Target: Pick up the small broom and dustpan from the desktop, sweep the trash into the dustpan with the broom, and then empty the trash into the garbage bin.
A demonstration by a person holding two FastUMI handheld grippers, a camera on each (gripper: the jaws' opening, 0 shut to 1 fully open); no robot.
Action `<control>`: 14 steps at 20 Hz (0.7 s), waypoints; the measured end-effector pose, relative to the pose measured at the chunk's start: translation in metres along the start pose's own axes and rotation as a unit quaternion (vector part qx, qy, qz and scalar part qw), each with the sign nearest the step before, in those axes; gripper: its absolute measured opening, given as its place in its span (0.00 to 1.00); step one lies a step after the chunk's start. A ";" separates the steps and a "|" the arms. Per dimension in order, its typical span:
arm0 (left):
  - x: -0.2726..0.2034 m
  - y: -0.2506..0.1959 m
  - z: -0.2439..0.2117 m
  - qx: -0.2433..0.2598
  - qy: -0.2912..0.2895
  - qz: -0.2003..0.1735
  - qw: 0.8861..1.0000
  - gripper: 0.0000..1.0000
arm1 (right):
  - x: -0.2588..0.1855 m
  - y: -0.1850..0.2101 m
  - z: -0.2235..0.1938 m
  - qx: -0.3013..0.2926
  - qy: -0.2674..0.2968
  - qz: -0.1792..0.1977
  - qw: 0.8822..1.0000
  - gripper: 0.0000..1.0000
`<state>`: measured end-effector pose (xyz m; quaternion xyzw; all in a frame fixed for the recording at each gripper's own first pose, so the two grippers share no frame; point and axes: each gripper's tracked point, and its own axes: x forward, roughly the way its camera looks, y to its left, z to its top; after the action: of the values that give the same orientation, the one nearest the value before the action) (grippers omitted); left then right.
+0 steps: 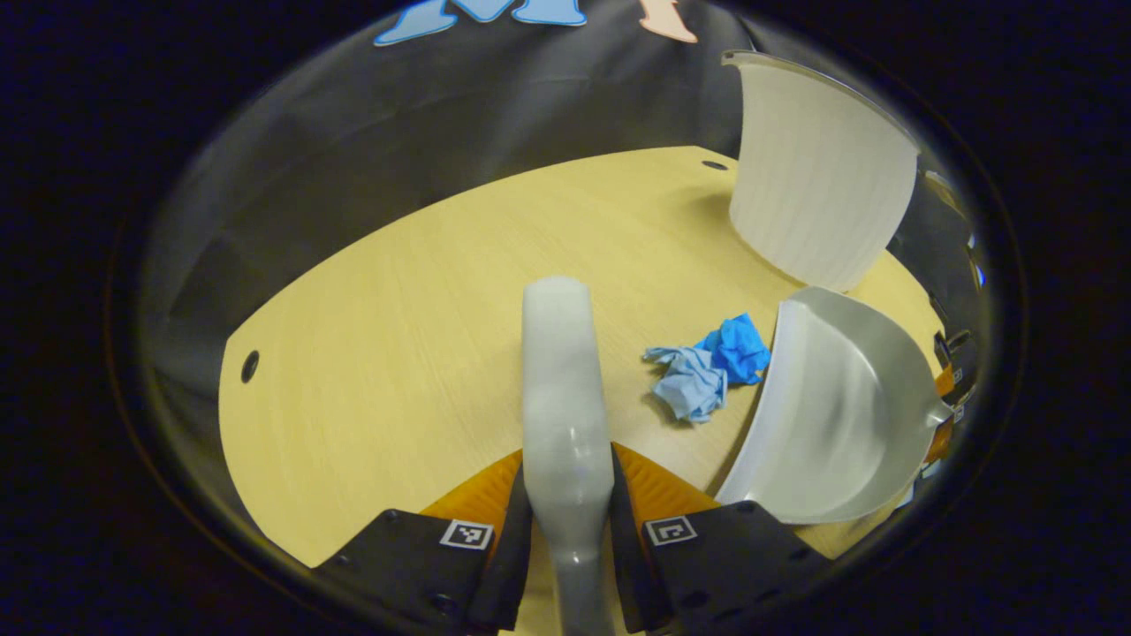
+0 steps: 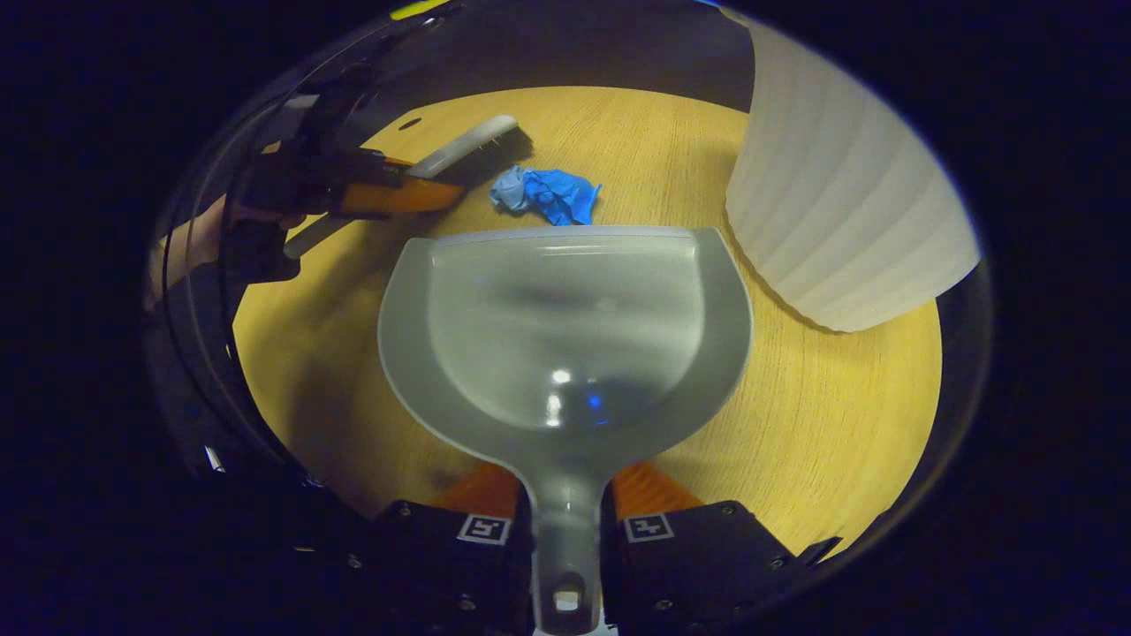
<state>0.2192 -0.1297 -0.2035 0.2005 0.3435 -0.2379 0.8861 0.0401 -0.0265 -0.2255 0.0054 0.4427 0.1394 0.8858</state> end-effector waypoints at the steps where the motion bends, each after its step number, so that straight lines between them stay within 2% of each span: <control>1: 0.002 -0.003 0.006 0.012 -0.001 -0.006 1.000 0.48 | 0.001 0.000 -0.001 -0.003 0.001 -0.003 1.000 0.32; 5: 0.001 -0.020 0.025 0.044 -0.003 -0.033 0.998 0.48 | 0.004 0.000 0.000 -0.003 0.001 -0.008 1.000 0.32; 8: -0.002 -0.038 0.025 0.050 -0.004 -0.055 0.997 0.48 | 0.002 0.004 0.004 -0.004 0.001 -0.013 1.000 0.32; 9: -0.006 -0.044 0.026 0.052 -0.003 -0.062 0.997 0.46 | 0.002 0.003 0.005 -0.002 0.001 -0.011 1.000 0.32; 11: -0.009 -0.058 0.030 0.055 -0.007 -0.077 0.995 0.51 | 0.001 0.003 0.006 -0.001 -0.001 -0.010 1.000 0.32; 12: -0.009 -0.064 0.032 0.058 -0.010 -0.085 0.995 0.48 | 0.002 0.003 0.006 -0.002 -0.003 -0.010 1.000 0.32; 13: -0.011 -0.070 0.036 0.063 -0.013 -0.095 0.993 0.51 | 0.002 0.003 0.006 -0.003 -0.004 -0.010 1.000 0.32; 14: -0.014 -0.075 0.036 0.069 -0.015 -0.106 0.992 0.48 | 0.002 0.003 0.006 -0.006 -0.005 -0.009 1.000 0.32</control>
<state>0.1863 -0.2048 -0.1836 0.2198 0.3321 -0.3568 0.8450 0.0452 -0.0227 -0.2227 -0.0033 0.4372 0.1336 0.8894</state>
